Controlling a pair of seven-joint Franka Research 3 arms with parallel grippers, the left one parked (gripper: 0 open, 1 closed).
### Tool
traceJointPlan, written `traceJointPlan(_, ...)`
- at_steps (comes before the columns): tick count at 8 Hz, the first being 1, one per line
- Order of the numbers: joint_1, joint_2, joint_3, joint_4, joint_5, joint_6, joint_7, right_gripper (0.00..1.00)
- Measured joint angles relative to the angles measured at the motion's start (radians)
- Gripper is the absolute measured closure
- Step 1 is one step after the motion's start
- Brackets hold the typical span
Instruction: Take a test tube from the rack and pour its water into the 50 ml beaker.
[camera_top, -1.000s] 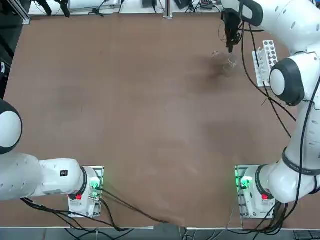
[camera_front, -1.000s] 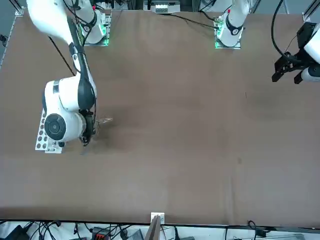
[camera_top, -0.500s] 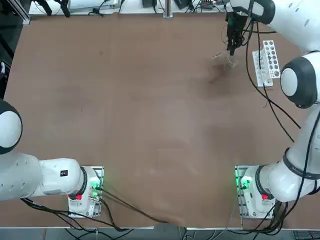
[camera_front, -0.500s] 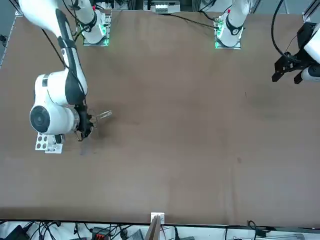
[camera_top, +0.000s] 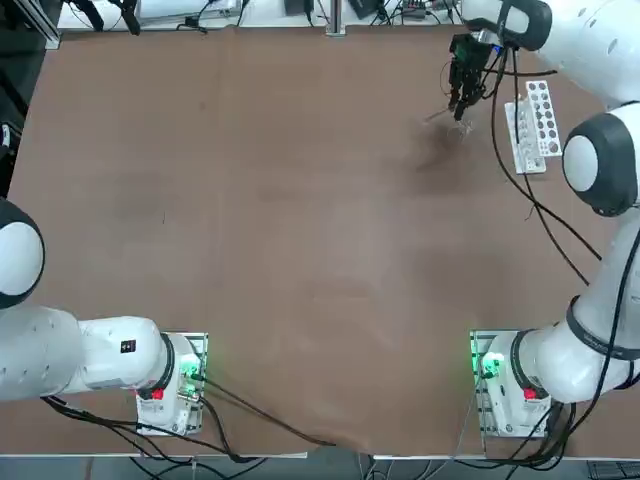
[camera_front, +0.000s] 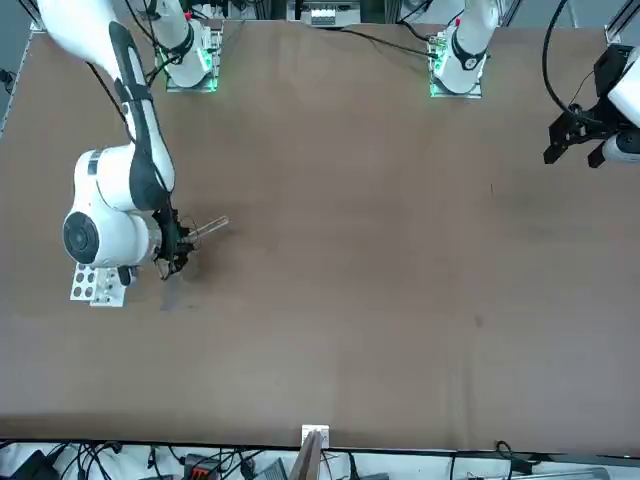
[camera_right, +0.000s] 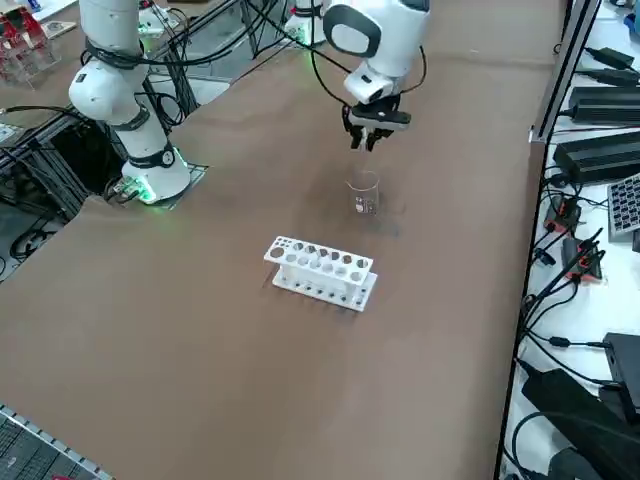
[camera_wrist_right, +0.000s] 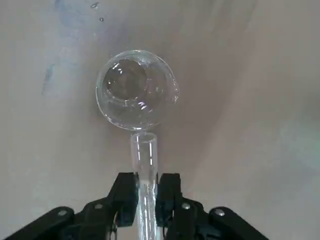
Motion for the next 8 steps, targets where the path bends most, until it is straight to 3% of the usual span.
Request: traceJointPlan(8,-0.030,0.007,0.000,-0.016,0.077,0.003,-0.101,0.75)
